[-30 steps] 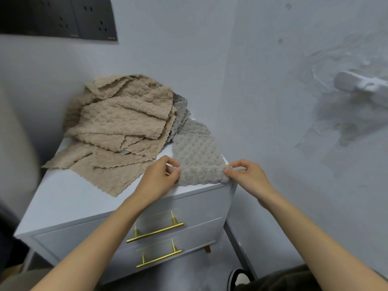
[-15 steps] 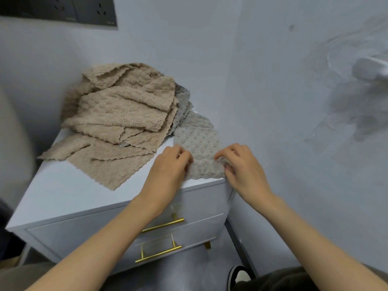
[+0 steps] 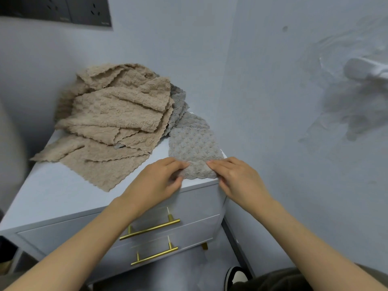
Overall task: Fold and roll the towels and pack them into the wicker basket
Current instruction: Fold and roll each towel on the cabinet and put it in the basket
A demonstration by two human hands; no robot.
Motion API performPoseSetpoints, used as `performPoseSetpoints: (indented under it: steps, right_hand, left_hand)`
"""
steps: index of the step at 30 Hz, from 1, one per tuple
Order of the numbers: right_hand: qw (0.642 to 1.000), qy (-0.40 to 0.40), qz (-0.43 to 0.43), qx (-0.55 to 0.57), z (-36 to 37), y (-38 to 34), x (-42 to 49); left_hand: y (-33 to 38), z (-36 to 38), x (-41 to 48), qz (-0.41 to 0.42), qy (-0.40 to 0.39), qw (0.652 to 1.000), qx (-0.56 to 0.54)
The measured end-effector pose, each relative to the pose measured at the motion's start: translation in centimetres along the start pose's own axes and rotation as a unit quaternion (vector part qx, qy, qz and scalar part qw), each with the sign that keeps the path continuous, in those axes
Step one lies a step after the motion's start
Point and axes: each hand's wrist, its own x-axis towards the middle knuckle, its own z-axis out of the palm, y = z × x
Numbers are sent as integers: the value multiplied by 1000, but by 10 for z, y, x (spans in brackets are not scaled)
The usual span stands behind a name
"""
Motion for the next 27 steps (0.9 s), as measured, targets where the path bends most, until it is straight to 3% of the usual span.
performPoseSetpoints:
  steps: [3,7,14,19,23,27]
  right_hand:
    - [998,-20,47,28,-5,2,1]
    - [978,-68,132,150,-9,5,2]
    - [880,-64,283,375,-16,10,13]
    - [839,-68,375,389,-19,9,19]
    - [875,-45,403,265,-16,7,25]
    - [942,-21,321,93,-11,1,26]
  left_hand:
    - [-6,-2,2,-35,-1,998,-46]
    - [-8,-2,5,-94,33,990,-97]
    - [-9,-7,15,-207,26,960,-185]
    - [-8,-9,20,-299,27,928,-219]
    - [-1,-11,25,-301,52,943,-133]
    - [3,-8,25,-266,86,953,-117]
